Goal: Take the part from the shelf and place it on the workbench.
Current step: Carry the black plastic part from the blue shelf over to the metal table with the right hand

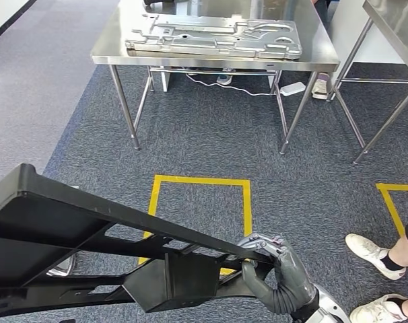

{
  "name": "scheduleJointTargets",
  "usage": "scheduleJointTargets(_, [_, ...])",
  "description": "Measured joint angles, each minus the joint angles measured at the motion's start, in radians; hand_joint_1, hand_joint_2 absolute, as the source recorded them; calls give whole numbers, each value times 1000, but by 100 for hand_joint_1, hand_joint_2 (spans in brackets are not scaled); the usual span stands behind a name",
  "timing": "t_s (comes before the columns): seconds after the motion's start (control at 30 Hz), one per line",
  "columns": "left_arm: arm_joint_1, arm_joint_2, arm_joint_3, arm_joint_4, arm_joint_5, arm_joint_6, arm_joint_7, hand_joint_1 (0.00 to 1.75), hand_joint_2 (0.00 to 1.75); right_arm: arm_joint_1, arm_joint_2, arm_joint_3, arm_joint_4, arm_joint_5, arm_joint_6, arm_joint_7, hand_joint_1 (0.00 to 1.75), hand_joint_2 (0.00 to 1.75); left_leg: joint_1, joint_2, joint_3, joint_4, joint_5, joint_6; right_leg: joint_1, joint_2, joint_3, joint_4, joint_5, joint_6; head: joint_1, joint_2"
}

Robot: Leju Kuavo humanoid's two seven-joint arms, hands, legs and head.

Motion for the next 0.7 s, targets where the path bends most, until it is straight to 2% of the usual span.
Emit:
scheduleJointTargets(0.17, [0,0,0,0,0,-1,-1,0,175,0,0,0,0,4,-1,0,175,175,-1,0,0,1,0,2,-1,0,0,-2,1,2,0,0])
scheduleJointTargets(0.27, [-2,-1,0,0,0,-2,-3,0,175,0,1,0,-5,8,-1,0,175,175,1,3,8,-17,12,17,-3,-1,3,-8,3,14,0,0])
scheduleJointTargets(0.3, [-3,-2,0,0,0,-2,-3,0,175,-1,1,0,-8,9,-1,0,175,175,5,6,13,-29,19,22,-3,-3,-2,5,-9,17,0,0])
scheduleJointTargets(0.33, [-3,-3,0,0,0,-2,-4,0,175,-2,1,-1,-10,10,-1,0,175,175,10,10,16,-39,24,25,-4,-5,-17,39,-31,21,0,0])
scheduleJointTargets(0.4, [-3,-3,1,0,0,-2,-4,0,175,-3,1,-1,-11,10,-2,-1,175,175,15,16,18,-43,25,26,-12,-8,-74,159,-92,31,0,0])
scheduleJointTargets(0.43, [-2,-3,1,0,0,-2,-4,0,175,-2,1,-1,-11,11,-2,0,175,175,17,18,18,-42,24,24,-18,-9,-103,219,-111,38,0,0])
scheduleJointTargets(0.47, [-1,-3,1,0,0,-2,-4,0,175,-1,1,-1,-11,11,-2,0,175,175,21,20,19,-42,23,20,-24,-10,-120,250,-113,46,0,0])
scheduleJointTargets(0.5, [-1,-3,1,0,0,-2,-4,0,175,0,1,-1,-11,11,-2,0,175,175,26,21,20,-40,20,14,-30,-13,-117,244,-96,55,0,0])
scheduleJointTargets(0.57, [-1,-3,1,0,0,-2,-4,0,175,0,1,-1,-11,11,-2,0,175,175,39,21,24,-31,8,-7,-44,-22,-62,131,-30,77,0,0])
scheduleJointTargets(0.6, [-1,-2,1,0,0,-3,-4,0,175,-1,1,-1,-10,11,-2,0,175,175,42,20,25,-22,1,-20,-47,-25,-34,71,-8,84,2,0])
scheduleJointTargets(0.63, [-1,0,1,0,0,-3,-5,0,175,0,1,-1,-10,12,-2,0,175,175,43,19,24,-14,-6,-31,-49,-25,-15,31,2,81,2,0])
scheduleJointTargets(0.67, [-2,0,1,0,0,-3,-5,0,175,0,1,-1,-10,12,-3,0,175,175,42,18,24,-10,-10,-39,-49,-24,-9,17,-2,72,3,0])
scheduleJointTargets(0.7, [-2,1,1,0,0,-3,-6,0,175,1,1,-1,-10,12,-3,0,175,175,41,18,25,-10,-11,-43,-46,-21,-10,18,-7,58,3,0])
